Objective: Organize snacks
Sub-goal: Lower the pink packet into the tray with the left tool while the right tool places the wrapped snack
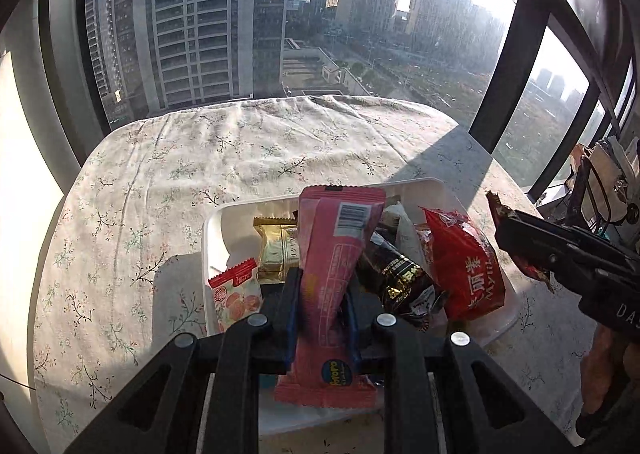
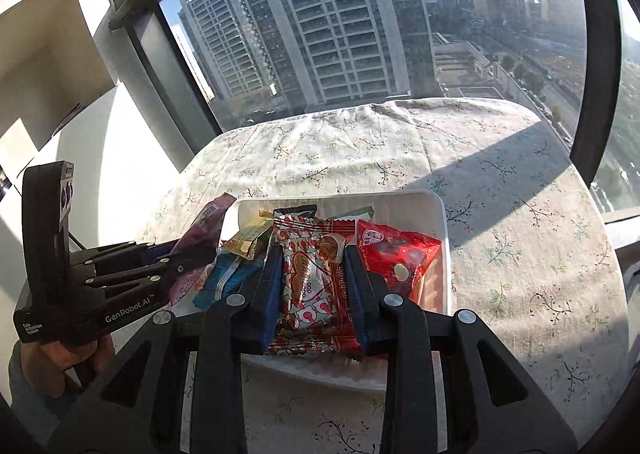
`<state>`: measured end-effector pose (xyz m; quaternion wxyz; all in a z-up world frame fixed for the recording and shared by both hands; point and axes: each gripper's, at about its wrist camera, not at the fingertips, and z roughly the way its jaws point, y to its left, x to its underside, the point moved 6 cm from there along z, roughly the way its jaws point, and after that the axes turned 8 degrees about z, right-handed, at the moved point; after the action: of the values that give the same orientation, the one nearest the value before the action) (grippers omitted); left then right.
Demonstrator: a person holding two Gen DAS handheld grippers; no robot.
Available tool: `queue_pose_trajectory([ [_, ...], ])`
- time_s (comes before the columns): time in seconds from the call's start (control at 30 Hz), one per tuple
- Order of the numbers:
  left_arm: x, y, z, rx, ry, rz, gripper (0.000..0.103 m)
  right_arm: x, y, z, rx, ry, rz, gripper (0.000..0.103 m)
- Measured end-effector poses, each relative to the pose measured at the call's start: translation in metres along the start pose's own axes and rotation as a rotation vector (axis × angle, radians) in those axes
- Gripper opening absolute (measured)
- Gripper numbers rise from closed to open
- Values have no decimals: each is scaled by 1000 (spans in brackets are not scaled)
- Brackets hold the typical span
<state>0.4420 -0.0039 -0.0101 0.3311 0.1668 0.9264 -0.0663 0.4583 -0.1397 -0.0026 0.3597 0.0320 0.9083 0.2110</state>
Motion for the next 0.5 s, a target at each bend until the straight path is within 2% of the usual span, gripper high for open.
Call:
queue_pose_trajectory([
  [0.23,-4,5,33,-1,30,-45,21,-11,1,52,33,58,-11,28],
  [0.5,-3,4,48,5,40,-52,25,-8,-3,83,74,86,-29,28],
])
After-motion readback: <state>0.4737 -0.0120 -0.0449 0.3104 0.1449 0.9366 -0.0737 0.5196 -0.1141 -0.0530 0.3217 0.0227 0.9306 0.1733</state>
